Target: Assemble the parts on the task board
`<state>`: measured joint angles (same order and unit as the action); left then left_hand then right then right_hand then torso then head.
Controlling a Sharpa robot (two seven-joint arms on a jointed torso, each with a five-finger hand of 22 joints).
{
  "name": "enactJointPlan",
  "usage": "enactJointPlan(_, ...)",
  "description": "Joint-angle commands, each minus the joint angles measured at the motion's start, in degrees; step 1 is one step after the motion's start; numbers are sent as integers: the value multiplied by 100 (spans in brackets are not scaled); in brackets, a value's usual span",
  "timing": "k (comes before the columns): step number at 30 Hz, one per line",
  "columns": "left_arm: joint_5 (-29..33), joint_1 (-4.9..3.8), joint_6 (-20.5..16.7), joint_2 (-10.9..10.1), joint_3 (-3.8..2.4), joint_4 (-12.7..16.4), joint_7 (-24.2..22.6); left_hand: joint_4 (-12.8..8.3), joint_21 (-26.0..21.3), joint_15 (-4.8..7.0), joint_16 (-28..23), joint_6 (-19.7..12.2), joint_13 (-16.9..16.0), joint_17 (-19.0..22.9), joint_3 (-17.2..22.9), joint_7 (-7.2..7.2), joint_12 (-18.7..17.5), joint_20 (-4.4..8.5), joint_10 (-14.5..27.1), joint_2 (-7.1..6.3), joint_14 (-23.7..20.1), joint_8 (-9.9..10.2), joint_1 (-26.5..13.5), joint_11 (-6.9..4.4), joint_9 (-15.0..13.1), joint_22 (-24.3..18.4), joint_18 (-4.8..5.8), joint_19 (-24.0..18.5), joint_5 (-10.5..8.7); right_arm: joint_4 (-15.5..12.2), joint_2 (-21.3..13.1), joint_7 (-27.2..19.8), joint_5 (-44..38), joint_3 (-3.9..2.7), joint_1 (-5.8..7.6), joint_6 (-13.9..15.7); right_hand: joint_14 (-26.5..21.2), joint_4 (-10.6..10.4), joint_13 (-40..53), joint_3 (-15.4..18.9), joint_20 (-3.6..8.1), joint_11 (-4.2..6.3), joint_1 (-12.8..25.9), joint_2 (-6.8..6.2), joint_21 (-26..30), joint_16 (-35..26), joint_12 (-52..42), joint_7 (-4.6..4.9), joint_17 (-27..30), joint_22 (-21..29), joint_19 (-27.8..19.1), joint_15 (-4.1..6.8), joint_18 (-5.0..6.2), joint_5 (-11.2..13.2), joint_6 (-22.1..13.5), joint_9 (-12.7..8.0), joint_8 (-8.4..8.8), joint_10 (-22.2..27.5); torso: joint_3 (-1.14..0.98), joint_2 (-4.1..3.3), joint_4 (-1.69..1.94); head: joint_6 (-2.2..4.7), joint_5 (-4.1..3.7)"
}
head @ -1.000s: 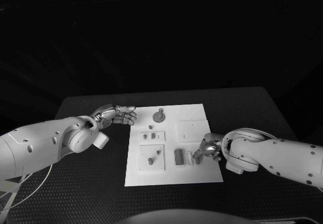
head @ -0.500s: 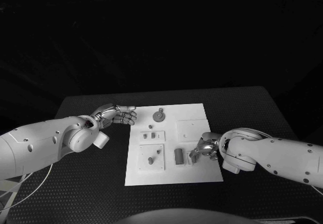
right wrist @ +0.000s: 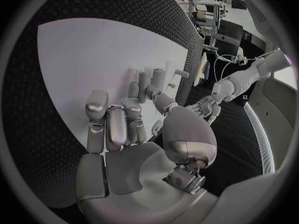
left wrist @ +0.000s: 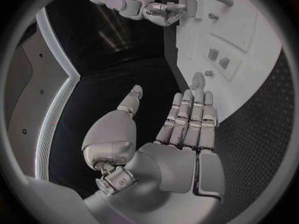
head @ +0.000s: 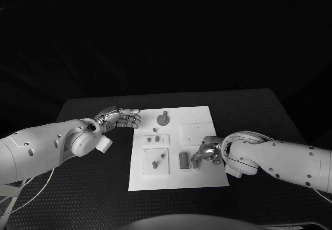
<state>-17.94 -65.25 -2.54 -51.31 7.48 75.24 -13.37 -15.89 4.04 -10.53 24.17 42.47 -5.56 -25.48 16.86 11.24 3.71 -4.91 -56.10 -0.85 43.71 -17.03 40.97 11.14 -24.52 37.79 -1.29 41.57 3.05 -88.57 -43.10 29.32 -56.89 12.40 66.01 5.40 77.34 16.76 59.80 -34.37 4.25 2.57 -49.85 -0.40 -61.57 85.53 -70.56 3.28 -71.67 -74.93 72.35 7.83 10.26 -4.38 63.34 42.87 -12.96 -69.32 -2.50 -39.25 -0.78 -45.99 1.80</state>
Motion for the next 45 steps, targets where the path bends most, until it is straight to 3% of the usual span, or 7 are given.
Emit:
enactJointPlan(1,4,-6,87,9,-4,10,-33,-24,15,-7,-39,24,10,-9,2,108,30,3,32,22,-43,-36,-36,11,-7,-4,-12,-23,-21,3,25,-71,13,0,-11,-112,3,-7,-5,36,-1,18,52,9,-5,-27,35,29,3,-68,49,39,474,-18,26,-3,-19,-43,0,0,0,-3,5)
enactJointPlan(24,-9,-6,106,-5,-4,0,-16,-26,16,-8,-41,23,12,-12,4,108,30,3,33,24,-44,-37,-40,12,-8,-3,-12,-24,-21,131,97,-59,84,7,-75,-262,-16,-19,-37,49,0,10,130,-30,20,-48,79,38,31,-56,46,40,474,-17,14,-17,4,-13,-4,0,-3,-23,35)
enactJointPlan(31,-12,-6,105,-3,-4,1,-18,-27,16,-8,-41,22,13,-13,4,108,30,3,33,24,-45,-37,-41,12,-8,-3,-13,-24,-21,135,110,-94,84,8,-90,-150,-21,-22,-58,54,0,6,166,-64,29,-54,102,41,38,-52,46,40,474,-18,10,-23,14,6,-3,0,-4,-23,39)
enactJointPlan(39,-12,-6,105,-9,-4,4,-14,-27,16,-8,-42,21,13,-14,4,109,30,3,34,24,-45,-37,-41,12,-8,-3,-13,-25,-21,143,116,-154,92,8,-91,-90,-46,-96,-93,37,5,-10,341,-269,73,-80,165,56,67,-28,59,33,474,-23,-18,-45,53,52,-2,1,-1,-22,45)
enactJointPlan(45,-13,-6,105,-8,-4,2,-13,-28,16,-8,-42,20,14,-15,5,109,30,2,33,23,-45,-37,-42,12,-8,-3,-13,-25,-21,148,127,-182,102,8,-92,-128,-92,-289,-89,-58,22,-24,493,-578,120,-112,196,70,112,-8,73,24,474,-24,-48,-59,88,75,1,-1,-1,-20,47)
